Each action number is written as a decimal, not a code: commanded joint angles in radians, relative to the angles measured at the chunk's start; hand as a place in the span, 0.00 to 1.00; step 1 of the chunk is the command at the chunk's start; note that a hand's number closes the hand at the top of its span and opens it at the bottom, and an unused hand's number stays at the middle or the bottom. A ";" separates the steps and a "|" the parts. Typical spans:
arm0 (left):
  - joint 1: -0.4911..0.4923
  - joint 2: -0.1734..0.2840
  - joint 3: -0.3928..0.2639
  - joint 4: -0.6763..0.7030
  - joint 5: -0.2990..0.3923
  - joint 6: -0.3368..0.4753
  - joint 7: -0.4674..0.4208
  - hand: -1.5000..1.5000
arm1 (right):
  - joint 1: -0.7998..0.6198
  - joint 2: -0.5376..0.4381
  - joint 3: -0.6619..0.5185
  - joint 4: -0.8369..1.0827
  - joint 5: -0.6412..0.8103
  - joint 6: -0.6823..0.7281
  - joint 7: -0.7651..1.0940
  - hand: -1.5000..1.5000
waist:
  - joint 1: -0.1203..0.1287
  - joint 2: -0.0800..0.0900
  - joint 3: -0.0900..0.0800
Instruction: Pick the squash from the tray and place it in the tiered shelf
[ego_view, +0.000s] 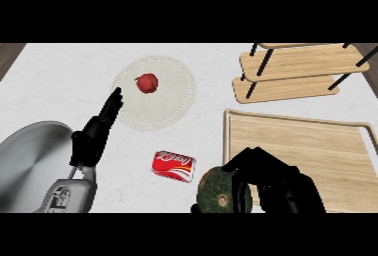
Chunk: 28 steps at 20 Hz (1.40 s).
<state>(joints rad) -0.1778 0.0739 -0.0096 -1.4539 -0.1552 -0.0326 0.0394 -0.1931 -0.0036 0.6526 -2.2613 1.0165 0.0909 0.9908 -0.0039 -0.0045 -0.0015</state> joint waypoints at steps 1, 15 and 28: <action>0.012 0.002 0.012 0.026 0.012 -0.009 -0.039 0.50 | -0.175 0.003 -0.038 -0.068 0.077 0.099 0.198 1.00 | 0.004 0.002 -0.001; -0.001 0.014 0.020 0.053 -0.006 -0.002 -0.051 0.50 | -0.586 -0.007 -0.458 -0.003 0.049 0.345 0.184 1.00 | 0.000 0.002 0.000; -0.041 -0.016 0.004 0.023 -0.011 0.013 0.029 0.50 | -0.780 -0.194 -0.787 0.282 0.004 0.274 -0.062 1.00 | 0.003 0.004 0.001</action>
<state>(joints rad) -0.1760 0.0599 -0.0113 -1.4486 -0.1648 -0.0234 0.0352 -0.9457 -0.1368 -0.0627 -2.0367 1.0454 0.3666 0.9542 0.0010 -0.0014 -0.0008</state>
